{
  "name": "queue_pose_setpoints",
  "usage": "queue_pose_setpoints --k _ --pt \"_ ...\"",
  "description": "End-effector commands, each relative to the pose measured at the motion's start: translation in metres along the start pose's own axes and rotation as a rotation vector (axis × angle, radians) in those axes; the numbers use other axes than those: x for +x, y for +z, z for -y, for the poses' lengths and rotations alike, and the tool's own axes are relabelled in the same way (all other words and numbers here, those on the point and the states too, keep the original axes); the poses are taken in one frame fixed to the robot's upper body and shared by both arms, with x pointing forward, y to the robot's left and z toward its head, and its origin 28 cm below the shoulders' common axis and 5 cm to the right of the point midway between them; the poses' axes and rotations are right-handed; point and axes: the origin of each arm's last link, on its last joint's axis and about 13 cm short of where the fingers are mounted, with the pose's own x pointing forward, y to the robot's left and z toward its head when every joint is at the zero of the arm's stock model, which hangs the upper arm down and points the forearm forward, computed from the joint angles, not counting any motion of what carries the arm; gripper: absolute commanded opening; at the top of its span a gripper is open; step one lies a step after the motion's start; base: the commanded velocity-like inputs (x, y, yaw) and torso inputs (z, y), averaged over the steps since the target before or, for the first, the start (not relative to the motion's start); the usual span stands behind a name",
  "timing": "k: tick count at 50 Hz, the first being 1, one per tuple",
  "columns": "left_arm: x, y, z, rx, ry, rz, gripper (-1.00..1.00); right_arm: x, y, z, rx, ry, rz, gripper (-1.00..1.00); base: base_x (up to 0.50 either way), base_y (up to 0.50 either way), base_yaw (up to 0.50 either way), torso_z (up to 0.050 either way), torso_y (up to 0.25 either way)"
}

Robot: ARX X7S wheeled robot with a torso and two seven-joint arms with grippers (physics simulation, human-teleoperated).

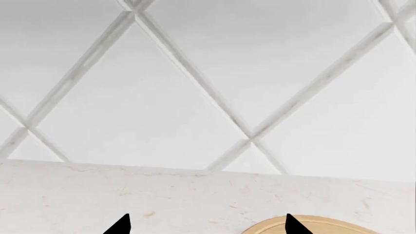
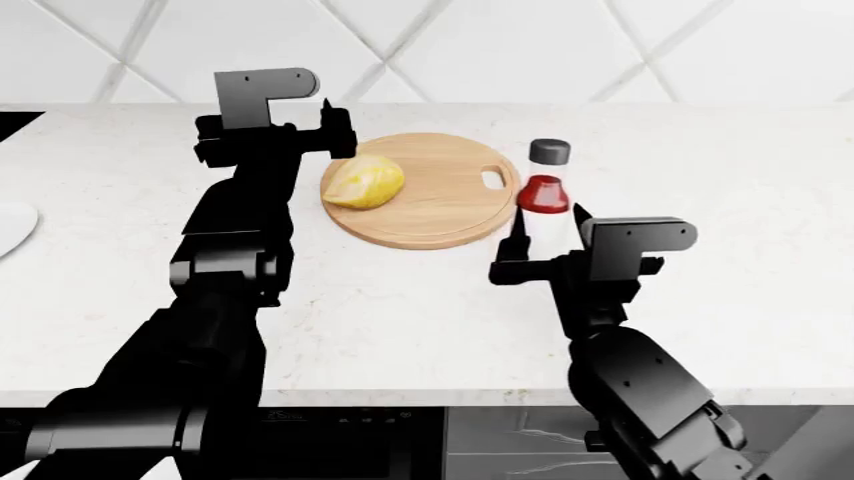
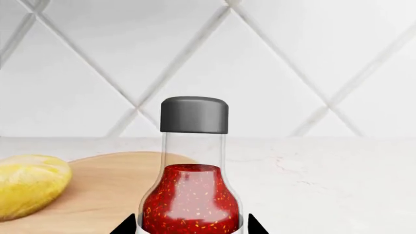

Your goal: Pick the chicken breast from the plate and place it on the cutting board. Then pick the condiment bottle from the cabinet and place it next to the cutting board.

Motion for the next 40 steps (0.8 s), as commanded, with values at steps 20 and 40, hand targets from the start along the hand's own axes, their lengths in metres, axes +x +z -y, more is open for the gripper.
queue_pose_setpoints --k 20,40 --pt "0.0 -0.0001 -0.0001 -0.001 -0.001 -0.001 1.0 -0.0015 -0.0121 -0.0048 -0.029 0.022 0.014 1.0 0.0 0.0 0.0 0.0 0.0" --pt "-0.0001 -0.0004 -0.0002 0.001 -0.002 -0.001 1.0 -0.0034 -0.012 -0.005 -0.024 0.021 0.013 1.0 0.0 0.0 0.0 0.0 0.0"
